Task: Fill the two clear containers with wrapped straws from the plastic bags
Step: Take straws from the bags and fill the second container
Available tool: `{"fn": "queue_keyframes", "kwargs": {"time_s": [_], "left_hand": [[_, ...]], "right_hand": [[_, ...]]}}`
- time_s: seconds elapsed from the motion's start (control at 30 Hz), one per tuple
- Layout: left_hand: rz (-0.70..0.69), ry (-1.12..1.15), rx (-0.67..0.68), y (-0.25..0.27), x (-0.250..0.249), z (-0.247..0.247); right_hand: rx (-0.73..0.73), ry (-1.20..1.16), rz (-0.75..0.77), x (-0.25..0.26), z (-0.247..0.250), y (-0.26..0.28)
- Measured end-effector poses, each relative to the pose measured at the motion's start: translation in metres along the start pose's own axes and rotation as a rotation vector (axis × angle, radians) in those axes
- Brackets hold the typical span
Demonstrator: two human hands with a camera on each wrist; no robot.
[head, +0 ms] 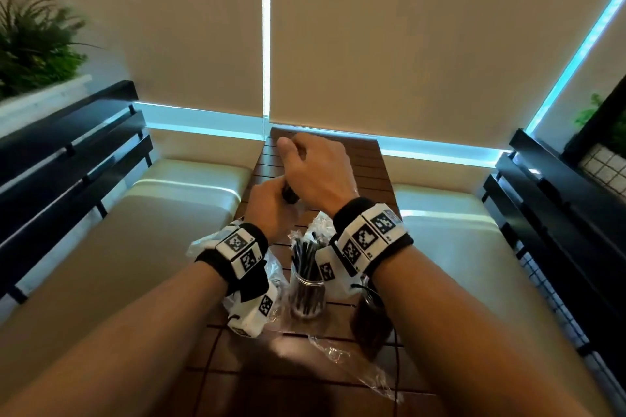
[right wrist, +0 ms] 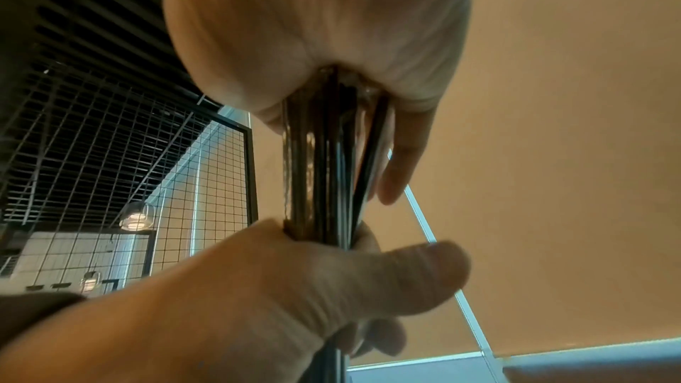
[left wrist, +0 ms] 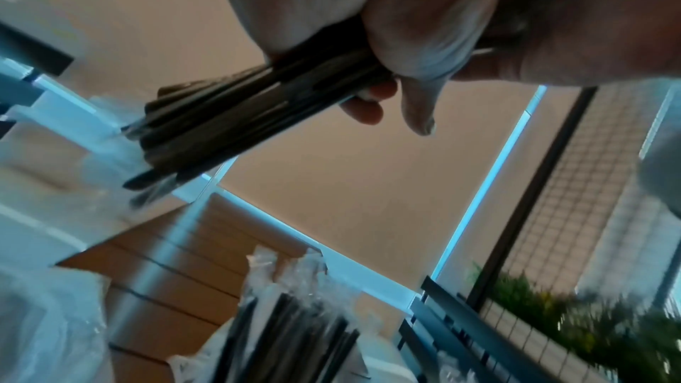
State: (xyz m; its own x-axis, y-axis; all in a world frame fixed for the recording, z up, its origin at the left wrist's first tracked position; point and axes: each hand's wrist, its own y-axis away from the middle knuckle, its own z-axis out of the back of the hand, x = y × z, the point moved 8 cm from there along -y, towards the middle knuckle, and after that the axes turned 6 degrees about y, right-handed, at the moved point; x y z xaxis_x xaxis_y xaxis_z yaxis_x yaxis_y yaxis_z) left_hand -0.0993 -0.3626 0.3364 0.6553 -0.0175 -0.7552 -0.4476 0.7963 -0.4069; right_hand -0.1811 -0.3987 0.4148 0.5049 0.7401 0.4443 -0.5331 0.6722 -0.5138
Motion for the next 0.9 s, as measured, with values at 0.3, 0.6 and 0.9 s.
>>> {"fn": "queue_keyframes", "kwargs": {"time_s": [0.3, 0.6, 0.9], "left_hand": [[0.055, 0.114, 0.155, -0.004, -0.01, -0.012], [0.149, -0.382, 0.694, 0.045, 0.083, -0.054], [-0.078, -0.556, 0.961, 0.087, 0.105, -0.113]], "right_hand": [[-0.027, 0.063, -0.038, -0.021, 0.016, -0.008], [0.098, 0.153, -0.306, -0.112, 0.026, -0.011], [0.115, 0.169, -0.466, -0.15, -0.014, 0.004]]}}
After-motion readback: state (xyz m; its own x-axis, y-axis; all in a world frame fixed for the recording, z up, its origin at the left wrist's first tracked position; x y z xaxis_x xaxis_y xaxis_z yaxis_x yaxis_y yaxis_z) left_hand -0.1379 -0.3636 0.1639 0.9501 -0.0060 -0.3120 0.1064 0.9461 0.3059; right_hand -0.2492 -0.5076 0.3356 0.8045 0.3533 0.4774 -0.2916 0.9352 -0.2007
